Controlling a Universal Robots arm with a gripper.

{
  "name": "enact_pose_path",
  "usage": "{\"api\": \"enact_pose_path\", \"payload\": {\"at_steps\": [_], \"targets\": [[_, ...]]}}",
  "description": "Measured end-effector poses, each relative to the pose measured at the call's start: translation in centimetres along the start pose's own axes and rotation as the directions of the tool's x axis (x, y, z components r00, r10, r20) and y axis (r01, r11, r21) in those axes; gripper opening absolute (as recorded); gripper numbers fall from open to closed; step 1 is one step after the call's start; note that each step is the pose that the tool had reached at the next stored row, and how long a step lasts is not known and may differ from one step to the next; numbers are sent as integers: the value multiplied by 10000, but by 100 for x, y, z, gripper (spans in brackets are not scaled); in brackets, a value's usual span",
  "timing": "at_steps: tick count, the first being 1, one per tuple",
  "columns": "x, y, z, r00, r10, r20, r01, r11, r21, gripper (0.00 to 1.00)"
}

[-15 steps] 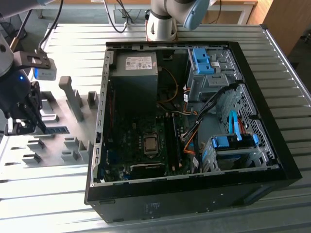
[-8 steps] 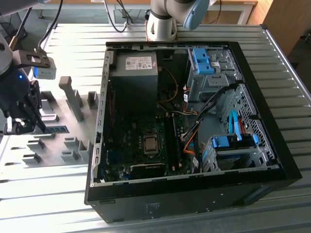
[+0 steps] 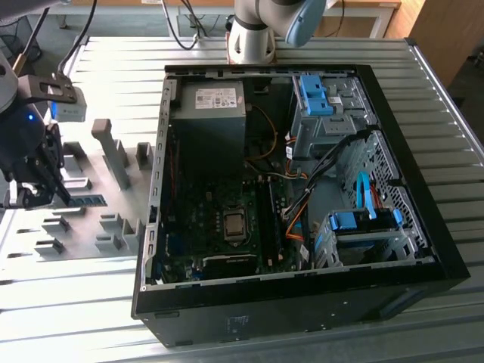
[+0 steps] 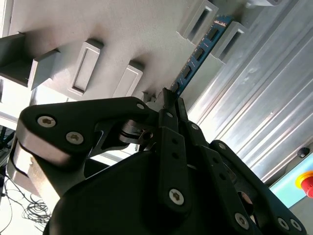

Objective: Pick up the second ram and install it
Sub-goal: 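Pick up the second ram and move it above second insertion slot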

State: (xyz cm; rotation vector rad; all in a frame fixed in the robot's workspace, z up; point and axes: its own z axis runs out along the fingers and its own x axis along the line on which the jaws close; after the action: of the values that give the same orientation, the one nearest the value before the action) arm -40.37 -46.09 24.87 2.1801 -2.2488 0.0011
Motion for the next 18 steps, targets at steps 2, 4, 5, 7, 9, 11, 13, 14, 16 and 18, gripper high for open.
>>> {"api": "enact_pose_path", "payload": {"at_steps": [2, 4, 5, 7, 9, 11, 13, 14, 16, 18], "targets": [[0, 0, -8, 10000, 0, 0, 0, 10000, 0, 14], [0, 0, -15, 10000, 0, 1, 0, 10000, 1, 14], [0, 0, -18, 10000, 0, 1, 0, 10000, 1, 14], [0, 0, -25, 10000, 0, 0, 0, 10000, 1, 14], [0, 0, -31, 10000, 0, 1, 0, 10000, 1, 14], [0, 0, -37, 10000, 0, 0, 0, 10000, 1, 14], [0, 0, -41, 10000, 0, 1, 0, 10000, 1, 14], [0, 0, -43, 10000, 0, 1, 0, 10000, 1, 14], [0, 0, -48, 10000, 0, 0, 0, 10000, 0, 14], [0, 0, -52, 10000, 0, 0, 0, 10000, 0, 14]]}}
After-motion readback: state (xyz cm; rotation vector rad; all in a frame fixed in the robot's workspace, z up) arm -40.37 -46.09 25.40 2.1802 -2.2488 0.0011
